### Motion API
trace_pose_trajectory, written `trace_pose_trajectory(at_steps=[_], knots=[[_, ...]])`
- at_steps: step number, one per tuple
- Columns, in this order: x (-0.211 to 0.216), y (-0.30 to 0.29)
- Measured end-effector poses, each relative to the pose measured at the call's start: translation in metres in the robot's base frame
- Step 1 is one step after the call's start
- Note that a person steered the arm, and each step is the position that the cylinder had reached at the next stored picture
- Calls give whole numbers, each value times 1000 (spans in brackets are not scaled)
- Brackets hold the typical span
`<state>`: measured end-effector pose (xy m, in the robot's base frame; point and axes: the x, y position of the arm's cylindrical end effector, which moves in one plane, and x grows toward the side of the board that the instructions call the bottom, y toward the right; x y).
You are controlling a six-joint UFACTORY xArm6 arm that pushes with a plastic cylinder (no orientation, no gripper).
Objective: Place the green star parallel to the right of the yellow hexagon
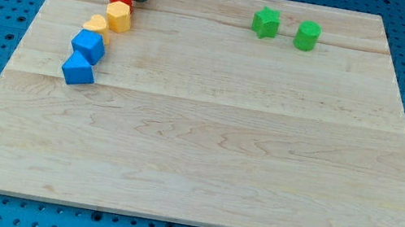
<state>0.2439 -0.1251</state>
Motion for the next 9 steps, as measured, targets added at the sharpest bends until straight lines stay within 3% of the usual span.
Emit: trace_pose_trajectory(at_steps=[4, 6, 9], knots=[[-19, 187], [34, 196], [48, 324]])
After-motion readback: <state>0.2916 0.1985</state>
